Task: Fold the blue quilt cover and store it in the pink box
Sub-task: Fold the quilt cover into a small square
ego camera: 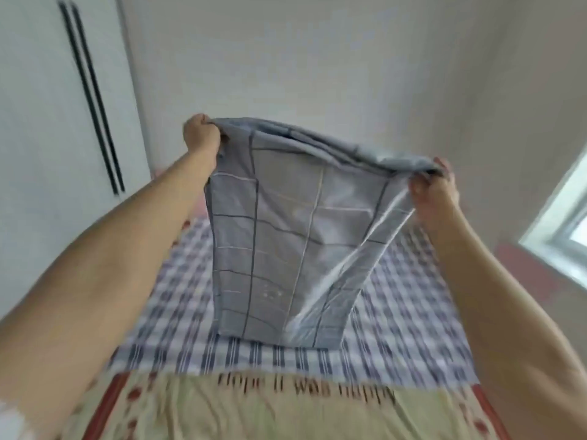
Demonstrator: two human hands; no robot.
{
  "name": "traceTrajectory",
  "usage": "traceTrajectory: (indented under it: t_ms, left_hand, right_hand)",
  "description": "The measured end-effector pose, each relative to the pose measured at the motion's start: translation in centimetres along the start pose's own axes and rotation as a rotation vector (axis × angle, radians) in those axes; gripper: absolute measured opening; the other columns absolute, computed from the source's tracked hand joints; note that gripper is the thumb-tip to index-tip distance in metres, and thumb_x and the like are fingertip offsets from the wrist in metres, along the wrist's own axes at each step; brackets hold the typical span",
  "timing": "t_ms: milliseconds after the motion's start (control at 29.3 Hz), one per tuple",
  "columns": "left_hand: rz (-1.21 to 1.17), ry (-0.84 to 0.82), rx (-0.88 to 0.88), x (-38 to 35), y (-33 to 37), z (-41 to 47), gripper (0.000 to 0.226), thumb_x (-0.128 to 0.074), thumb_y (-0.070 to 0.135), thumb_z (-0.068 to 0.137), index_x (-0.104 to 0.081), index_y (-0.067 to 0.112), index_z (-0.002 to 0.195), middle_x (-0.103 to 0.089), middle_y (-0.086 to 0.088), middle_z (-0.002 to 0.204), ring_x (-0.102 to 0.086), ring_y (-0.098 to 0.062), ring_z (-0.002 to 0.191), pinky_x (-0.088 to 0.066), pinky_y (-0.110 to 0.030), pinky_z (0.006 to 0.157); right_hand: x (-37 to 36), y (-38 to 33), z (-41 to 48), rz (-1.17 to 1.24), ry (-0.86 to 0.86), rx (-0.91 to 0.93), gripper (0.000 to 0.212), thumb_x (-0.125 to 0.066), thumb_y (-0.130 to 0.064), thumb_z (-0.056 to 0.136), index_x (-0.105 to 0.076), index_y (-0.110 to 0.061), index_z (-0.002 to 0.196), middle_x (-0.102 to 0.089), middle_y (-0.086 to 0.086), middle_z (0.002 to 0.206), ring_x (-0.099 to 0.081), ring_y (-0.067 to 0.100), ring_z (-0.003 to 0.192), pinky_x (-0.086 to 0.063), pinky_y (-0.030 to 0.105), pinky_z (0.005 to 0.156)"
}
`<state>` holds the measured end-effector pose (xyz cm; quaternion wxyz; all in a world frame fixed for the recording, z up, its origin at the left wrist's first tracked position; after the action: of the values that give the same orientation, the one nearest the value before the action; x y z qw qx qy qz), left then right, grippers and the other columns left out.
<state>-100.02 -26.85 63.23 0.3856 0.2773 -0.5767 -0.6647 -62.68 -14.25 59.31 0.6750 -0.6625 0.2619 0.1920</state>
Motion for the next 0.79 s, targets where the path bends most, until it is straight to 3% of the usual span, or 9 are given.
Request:
traceTrajectory:
  t_ms: [34,103,273,444,547,649,786]
  left_hand:
    - [-0.003,0.084,-0.145,0.9,5.5,1.9,0.035,-0.032,-0.008,0.077,-0.029,0.021,0.058,-0.032,0.003,0.06,-0.037,-0.015,0.071,-0.031,-0.028,0.056]
    - [-0.011,0.085,-0.306,1.0,10.4,5.0,0.033,-0.031,-0.008,0.073,-0.026,0.021,0.057,-0.029,0.002,0.059,-0.033,-0.014,0.068,-0.027,-0.028,0.057]
    - [-0.124,0.122,-0.494,3.0,16.8,5.8,0.025,-0.039,0.005,0.071,-0.029,0.022,0.055,-0.047,-0.005,0.065,-0.046,-0.015,0.071,-0.033,-0.03,0.06]
    - [0.007,0.086,-0.447,4.5,14.7,3.3,0.039,-0.04,-0.009,0.084,-0.034,0.019,0.057,-0.042,0.004,0.062,-0.039,-0.012,0.064,-0.028,-0.026,0.052]
    - [0.152,0.024,-0.469,5.2,11.0,1.4,0.037,-0.031,-0.015,0.079,-0.038,0.015,0.058,-0.044,-0.001,0.065,-0.04,-0.013,0.069,-0.025,-0.025,0.051]
    - [0.331,-0.09,-0.464,6.7,7.1,-2.3,0.031,-0.031,-0.019,0.072,-0.053,0.002,0.065,-0.058,-0.013,0.079,-0.051,-0.019,0.077,-0.034,-0.026,0.059]
    - [0.565,-0.212,-0.354,9.6,-3.0,-8.2,0.037,-0.039,-0.016,0.076,-0.05,0.016,0.062,-0.058,-0.014,0.075,-0.057,-0.029,0.072,-0.04,-0.029,0.064]
  right_hand:
    - [-3.7,-4.2,0.6,0.079,-0.029,0.096,0.028,-0.041,0.002,0.095,-0.054,-0.021,0.088,-0.061,-0.004,0.07,-0.058,0.004,0.047,-0.047,0.017,0.048]
    - [-6.9,-8.4,1.6,0.038,-0.086,0.222,0.027,-0.04,-0.001,0.094,-0.055,-0.023,0.091,-0.059,-0.006,0.076,-0.056,0.003,0.05,-0.045,0.016,0.051]
    - [-10.9,-15.0,0.4,0.103,-0.092,0.33,0.037,-0.032,-0.001,0.091,-0.056,-0.028,0.094,-0.06,-0.01,0.089,-0.058,0.0,0.064,-0.042,0.014,0.052]
    - [-8.0,-15.2,-2.3,-0.027,-0.037,0.304,0.047,-0.023,0.003,0.091,-0.056,-0.03,0.089,-0.057,-0.008,0.087,-0.054,0.0,0.063,-0.042,0.012,0.047]
    - [-3.9,-13.7,-4.4,-0.127,0.015,0.271,0.048,-0.024,0.003,0.091,-0.058,-0.03,0.087,-0.059,-0.008,0.086,-0.056,0.002,0.068,-0.046,0.015,0.057]
    - [1.3,-11.5,-7.1,-0.211,0.097,0.216,0.048,-0.025,0.005,0.088,-0.058,-0.029,0.082,-0.061,-0.003,0.087,-0.058,0.008,0.075,-0.047,0.022,0.068]
    - [10.3,-5.7,-12.0,-0.332,0.254,0.151,0.045,-0.025,0.012,0.081,-0.054,-0.02,0.068,-0.055,0.005,0.075,-0.051,0.016,0.067,-0.045,0.02,0.054]
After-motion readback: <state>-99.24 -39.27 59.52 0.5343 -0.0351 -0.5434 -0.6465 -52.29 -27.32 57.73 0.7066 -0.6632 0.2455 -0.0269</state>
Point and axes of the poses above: each hand's wrist, its own z-axis towards the middle knuckle, its own x-axis out of the back of the hand, y = z × x, the point moved 3 cm from there along z, towards the middle knuckle
